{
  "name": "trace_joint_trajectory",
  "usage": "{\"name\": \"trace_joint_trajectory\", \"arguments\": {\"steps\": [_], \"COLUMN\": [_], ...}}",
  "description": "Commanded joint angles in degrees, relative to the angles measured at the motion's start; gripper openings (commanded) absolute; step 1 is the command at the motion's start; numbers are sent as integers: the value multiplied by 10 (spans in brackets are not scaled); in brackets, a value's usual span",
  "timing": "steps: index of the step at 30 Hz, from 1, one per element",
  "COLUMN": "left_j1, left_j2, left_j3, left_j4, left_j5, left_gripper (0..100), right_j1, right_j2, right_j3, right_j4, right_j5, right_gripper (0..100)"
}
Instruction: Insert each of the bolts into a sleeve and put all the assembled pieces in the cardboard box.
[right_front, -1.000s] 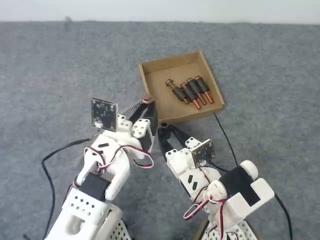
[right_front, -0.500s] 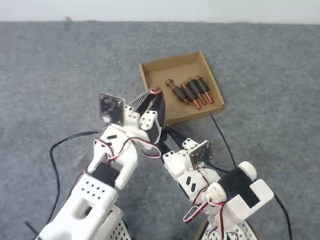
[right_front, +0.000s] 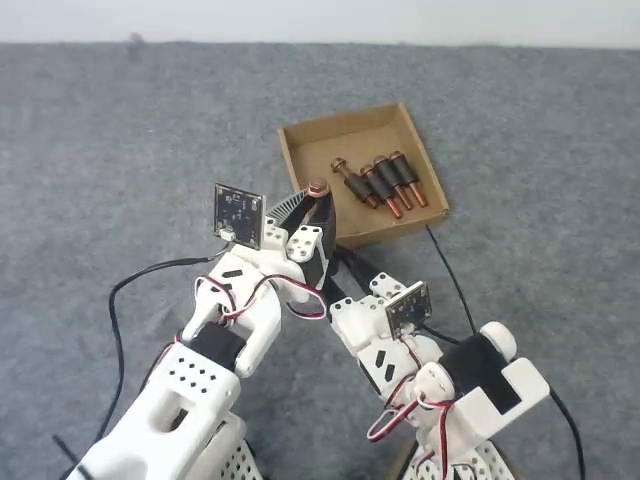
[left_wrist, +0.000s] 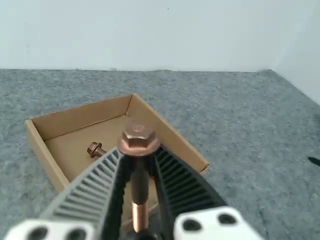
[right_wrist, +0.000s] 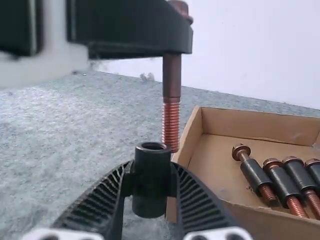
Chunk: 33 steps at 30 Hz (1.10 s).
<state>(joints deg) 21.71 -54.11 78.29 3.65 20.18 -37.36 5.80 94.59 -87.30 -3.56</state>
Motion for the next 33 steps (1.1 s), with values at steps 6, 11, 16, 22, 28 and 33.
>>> {"name": "trace_joint_trajectory", "arguments": {"steps": [6, 11, 16, 22, 28, 33], "left_j1": [17, 13, 4, 4, 4, 1], "left_j2": [-4, -62, -168, -198, -197, -196], "left_j3": [-8, -8, 7, 38, 38, 39], "left_j4": [4, 51, 122, 125, 121, 95], "left_j5": [-1, -3, -3, -3, -3, -3], "left_gripper": [10, 10, 11, 11, 11, 11], "right_j1": [11, 11, 11, 11, 11, 9], "right_j2": [-21, -21, -21, -21, -21, -21], "right_j3": [15, 15, 15, 15, 15, 15], "right_j4": [13, 16, 16, 15, 15, 15], "right_j5": [-5, -5, -5, -5, -5, -5], "right_gripper": [7, 7, 7, 7, 7, 7]}}
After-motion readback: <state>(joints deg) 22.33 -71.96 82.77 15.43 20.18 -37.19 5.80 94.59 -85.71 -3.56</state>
